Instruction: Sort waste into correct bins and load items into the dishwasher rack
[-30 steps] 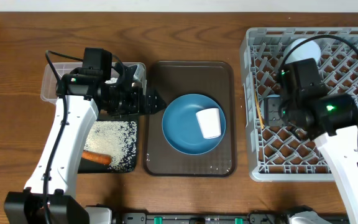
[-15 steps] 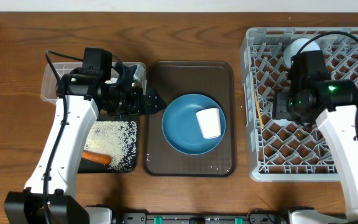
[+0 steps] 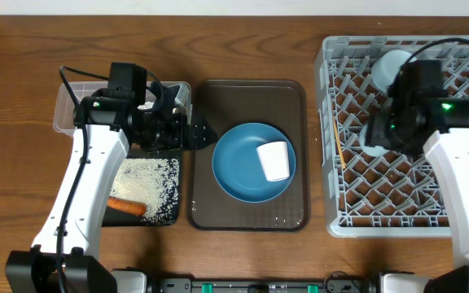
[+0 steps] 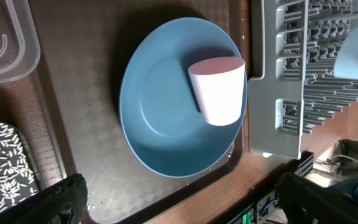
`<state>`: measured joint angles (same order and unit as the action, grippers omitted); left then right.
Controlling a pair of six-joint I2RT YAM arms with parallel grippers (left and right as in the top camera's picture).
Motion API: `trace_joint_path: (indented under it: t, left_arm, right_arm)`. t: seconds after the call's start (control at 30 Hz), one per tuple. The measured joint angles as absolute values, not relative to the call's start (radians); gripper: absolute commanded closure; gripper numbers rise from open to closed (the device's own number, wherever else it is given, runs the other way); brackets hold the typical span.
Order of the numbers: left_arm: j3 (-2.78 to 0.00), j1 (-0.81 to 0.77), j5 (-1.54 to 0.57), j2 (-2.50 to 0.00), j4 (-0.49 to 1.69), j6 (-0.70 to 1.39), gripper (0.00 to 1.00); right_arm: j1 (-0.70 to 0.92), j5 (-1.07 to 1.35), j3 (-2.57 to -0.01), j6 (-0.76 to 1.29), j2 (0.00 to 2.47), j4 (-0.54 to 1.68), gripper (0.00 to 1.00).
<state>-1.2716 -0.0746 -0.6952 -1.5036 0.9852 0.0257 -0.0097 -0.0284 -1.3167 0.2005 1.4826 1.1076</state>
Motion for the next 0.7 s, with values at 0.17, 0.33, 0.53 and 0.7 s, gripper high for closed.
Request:
trace_joint_path:
  t: [0.17, 0.33, 0.53, 0.7]
  left_arm:
    - [-1.272, -0.075, -0.695, -1.504, 0.986, 0.026, 0.00]
    - [-1.272, -0.075, -0.695, -1.504, 0.985, 0.026, 0.00]
    - [-1.272, -0.075, -0.695, -1.504, 0.986, 0.026, 0.01]
    - [-1.272, -0.075, -0.695, -1.504, 0.986, 0.026, 0.00]
  right_arm:
    - [-0.046, -0.021, -1.317, 0.181, 1.483, 1.099, 0.82]
    - [-0.061, -0.015, -1.317, 0.171, 1.483, 1.087, 0.82]
    - [-0.062, -0.014, -1.317, 0.170, 1.504, 1.090, 0.82]
    - [-0.062, -0.014, -1.317, 0.170, 1.534, 1.105, 0.82]
